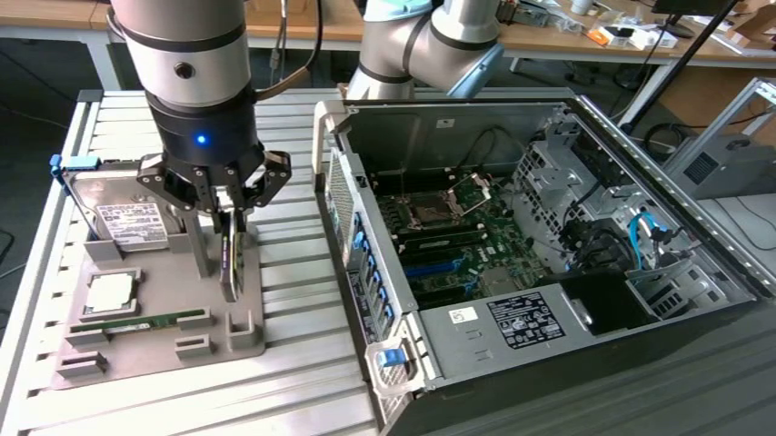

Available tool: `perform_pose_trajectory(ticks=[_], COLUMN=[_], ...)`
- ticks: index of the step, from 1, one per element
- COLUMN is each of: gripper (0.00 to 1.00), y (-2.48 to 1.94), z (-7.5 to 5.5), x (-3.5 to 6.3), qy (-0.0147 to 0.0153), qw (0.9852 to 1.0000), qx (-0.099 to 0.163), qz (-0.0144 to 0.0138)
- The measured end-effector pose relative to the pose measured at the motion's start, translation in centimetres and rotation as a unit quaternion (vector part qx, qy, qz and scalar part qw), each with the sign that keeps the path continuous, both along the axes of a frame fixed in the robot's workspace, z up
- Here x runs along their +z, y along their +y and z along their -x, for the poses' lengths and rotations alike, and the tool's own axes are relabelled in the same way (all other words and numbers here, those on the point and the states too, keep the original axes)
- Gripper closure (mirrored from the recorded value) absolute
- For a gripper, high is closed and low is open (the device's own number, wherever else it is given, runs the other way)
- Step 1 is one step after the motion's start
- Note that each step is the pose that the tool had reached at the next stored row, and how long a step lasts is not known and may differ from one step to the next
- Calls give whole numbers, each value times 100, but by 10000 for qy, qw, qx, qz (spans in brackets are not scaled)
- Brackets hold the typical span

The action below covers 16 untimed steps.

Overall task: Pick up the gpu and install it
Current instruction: 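Pick up the gpu and move the gpu toward the slot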

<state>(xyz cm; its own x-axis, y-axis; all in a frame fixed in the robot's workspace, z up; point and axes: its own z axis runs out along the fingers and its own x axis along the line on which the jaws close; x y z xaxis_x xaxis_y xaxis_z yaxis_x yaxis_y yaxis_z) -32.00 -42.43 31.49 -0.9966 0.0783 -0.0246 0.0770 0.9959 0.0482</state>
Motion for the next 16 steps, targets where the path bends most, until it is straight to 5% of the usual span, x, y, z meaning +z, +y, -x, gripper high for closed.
perform_pose_trajectory(ticks=[16], gripper=[73], y=[0], z=[0], x=[42], qy=[0], qw=[10000], qx=[0], qz=[-4])
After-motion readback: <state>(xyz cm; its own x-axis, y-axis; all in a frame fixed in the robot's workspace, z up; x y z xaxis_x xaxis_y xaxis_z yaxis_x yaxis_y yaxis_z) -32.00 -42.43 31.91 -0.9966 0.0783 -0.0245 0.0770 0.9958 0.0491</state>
